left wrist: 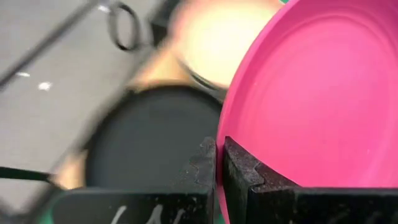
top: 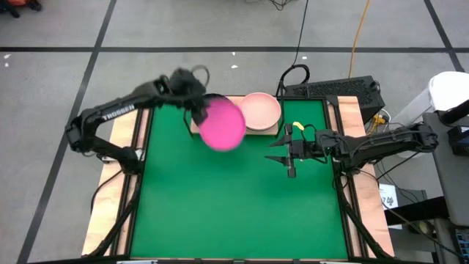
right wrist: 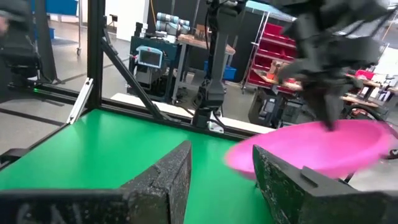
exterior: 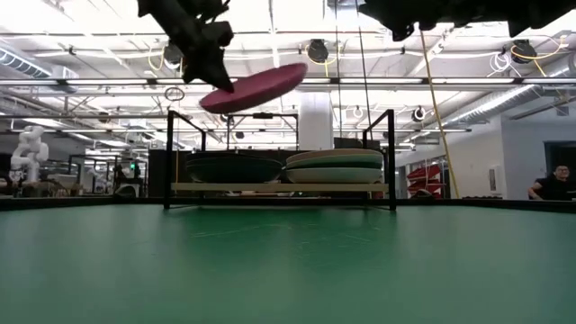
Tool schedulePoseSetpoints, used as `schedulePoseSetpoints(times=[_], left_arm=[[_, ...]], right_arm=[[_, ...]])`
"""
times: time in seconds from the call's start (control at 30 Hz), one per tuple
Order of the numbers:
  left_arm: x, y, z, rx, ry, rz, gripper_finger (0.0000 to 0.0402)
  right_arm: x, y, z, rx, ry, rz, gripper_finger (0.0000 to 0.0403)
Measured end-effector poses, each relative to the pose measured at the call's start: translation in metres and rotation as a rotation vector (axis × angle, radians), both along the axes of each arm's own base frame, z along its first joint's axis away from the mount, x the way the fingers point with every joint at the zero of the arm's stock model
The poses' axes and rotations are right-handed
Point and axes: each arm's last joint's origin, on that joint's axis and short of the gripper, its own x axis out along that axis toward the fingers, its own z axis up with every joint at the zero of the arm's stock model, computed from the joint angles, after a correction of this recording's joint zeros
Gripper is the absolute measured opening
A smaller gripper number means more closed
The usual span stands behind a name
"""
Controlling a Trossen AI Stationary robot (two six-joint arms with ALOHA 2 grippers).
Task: Place and stack plates onto a shelf
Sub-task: Stack the pink plate on top of the black plate on the shelf, then return to Home Position
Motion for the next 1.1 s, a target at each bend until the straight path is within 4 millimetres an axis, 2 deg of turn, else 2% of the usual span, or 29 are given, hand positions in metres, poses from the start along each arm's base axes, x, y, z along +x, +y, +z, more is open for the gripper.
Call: schedulePoseSetpoints(times=[0.07,0.2,0.3,0.43,0.63,0.77,1.1], left_arm=[[-0.005,0.023,0.005,0.021,-0.014,0.063,0.001],[-0.016,0.058,-0.001,0.008,0.027,0.154,0.001],[-0.022,0.074,-0.008,0.005,0.052,0.182,0.001],[-0.023,0.091,-0.027,-0.038,0.107,0.217,0.0015],[-0.019,0.101,-0.043,-0.071,0.147,0.217,0.0018],[-0.019,0.102,-0.044,-0.069,0.153,0.212,0.0027],[-0.02,0.099,-0.046,-0.091,0.182,0.209,0.0129]], right_arm=[[-0.001,0.0,0.0,0.0,0.007,0.0,0.0151],[-0.001,0.0,-0.001,-0.001,0.021,0.0,0.0151],[-0.001,0.0,-0.003,-0.001,0.037,0.0,0.0151],[-0.001,0.0,-0.004,0.0,0.045,0.0,0.0151],[-0.001,0.0,-0.007,0.0,0.075,-0.001,0.0151],[-0.002,0.0,-0.008,0.007,0.088,-0.001,0.0151],[-0.002,0.0,-0.008,0.007,0.087,-0.001,0.0151]])
